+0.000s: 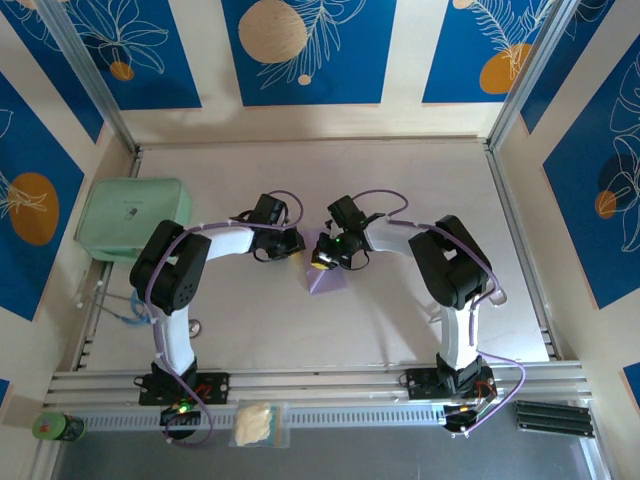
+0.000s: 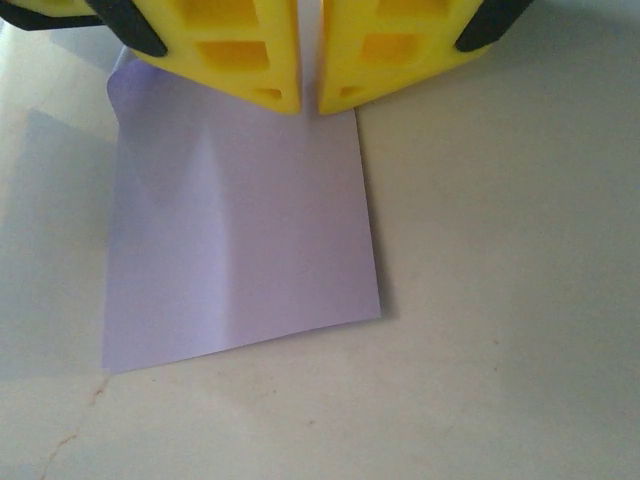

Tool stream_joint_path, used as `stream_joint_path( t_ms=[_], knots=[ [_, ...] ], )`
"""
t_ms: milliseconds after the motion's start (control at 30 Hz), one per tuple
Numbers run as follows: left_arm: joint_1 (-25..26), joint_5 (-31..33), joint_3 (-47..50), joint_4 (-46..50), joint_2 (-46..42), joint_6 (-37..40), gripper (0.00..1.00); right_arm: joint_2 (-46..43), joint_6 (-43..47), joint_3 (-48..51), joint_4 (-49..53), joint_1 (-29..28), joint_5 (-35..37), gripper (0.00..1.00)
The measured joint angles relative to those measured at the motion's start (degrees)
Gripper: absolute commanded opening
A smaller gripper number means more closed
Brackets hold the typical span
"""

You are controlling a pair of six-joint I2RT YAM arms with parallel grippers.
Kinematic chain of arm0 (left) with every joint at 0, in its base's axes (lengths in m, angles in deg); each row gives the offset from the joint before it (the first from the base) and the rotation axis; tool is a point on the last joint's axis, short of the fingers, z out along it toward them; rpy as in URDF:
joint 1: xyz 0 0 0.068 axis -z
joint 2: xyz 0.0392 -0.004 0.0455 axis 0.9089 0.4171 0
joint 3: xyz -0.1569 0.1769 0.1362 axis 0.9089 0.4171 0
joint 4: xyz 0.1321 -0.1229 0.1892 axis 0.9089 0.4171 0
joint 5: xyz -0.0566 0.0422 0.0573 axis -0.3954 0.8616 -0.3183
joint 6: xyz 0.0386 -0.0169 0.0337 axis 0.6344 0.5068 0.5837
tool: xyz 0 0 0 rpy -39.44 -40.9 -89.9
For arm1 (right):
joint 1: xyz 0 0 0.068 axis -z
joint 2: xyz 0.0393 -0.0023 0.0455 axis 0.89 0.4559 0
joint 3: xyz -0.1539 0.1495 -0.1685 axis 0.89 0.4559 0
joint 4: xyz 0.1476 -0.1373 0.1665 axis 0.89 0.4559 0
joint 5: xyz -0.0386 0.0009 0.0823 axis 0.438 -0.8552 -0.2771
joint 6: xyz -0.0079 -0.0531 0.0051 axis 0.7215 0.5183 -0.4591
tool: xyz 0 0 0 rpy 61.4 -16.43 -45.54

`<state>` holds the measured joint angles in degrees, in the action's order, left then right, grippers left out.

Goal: Fold a paper plane with a square sheet of paper (pick it up from the middle)

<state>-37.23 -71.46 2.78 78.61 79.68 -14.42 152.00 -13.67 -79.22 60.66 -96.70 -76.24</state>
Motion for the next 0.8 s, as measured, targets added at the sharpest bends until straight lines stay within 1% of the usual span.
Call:
stream_joint_path(
  t_ms=[800],
  knots=[
    [0.00,-0.44,0.07,-0.13,0.02,0.00,0.15,1.27,-0.02,-0.70,0.09,-0.13,-0.22,0.00]
  ],
)
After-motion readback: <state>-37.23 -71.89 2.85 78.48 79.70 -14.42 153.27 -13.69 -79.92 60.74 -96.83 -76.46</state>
